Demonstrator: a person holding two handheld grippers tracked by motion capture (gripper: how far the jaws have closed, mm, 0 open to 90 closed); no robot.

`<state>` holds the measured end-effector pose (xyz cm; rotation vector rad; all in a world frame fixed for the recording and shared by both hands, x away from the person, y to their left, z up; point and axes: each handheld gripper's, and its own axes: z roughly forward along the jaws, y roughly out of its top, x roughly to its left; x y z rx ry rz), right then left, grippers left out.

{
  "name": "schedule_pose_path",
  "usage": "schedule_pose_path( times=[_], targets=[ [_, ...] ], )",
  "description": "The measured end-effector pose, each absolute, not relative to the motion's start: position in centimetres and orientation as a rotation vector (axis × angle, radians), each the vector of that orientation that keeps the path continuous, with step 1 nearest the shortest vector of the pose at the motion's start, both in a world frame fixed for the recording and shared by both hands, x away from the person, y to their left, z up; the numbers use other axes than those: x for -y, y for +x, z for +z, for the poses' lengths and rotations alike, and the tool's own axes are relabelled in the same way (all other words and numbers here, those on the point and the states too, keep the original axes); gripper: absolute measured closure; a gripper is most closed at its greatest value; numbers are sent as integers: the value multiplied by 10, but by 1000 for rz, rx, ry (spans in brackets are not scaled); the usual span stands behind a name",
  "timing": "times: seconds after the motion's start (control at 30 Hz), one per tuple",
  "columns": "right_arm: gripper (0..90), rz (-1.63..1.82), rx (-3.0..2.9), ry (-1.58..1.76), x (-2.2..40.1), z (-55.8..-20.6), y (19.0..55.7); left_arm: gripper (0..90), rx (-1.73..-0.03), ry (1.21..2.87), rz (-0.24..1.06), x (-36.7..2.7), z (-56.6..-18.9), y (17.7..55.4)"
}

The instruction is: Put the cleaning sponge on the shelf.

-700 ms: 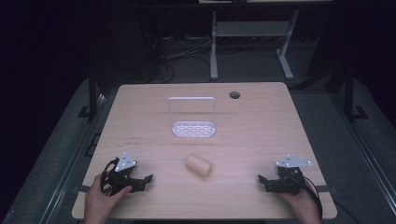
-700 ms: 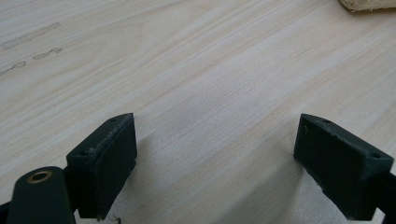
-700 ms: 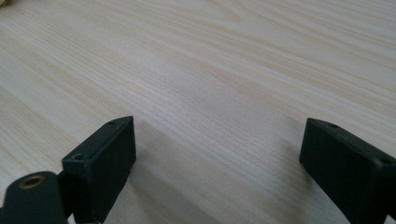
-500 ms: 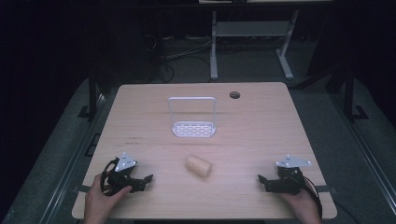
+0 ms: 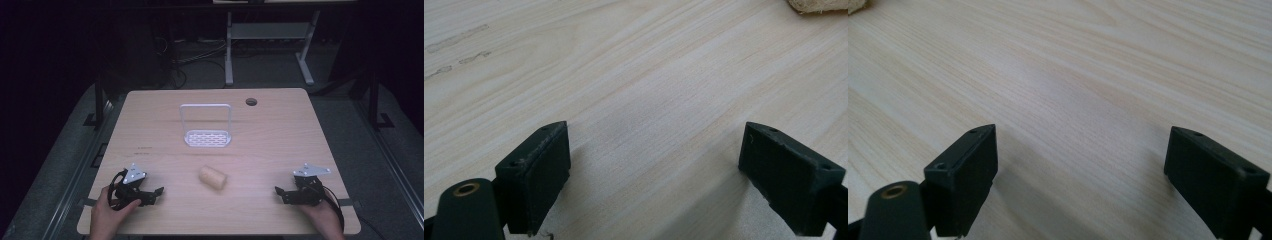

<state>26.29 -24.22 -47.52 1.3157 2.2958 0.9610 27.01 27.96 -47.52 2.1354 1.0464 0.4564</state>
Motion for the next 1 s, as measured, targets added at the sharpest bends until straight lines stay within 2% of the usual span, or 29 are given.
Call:
schedule_pose_path(
  times=[1.0],
  targets=[
    [137, 1020, -2372, 1187, 209, -455, 278, 127, -1046, 2136, 457, -280, -475, 270]
  ],
)
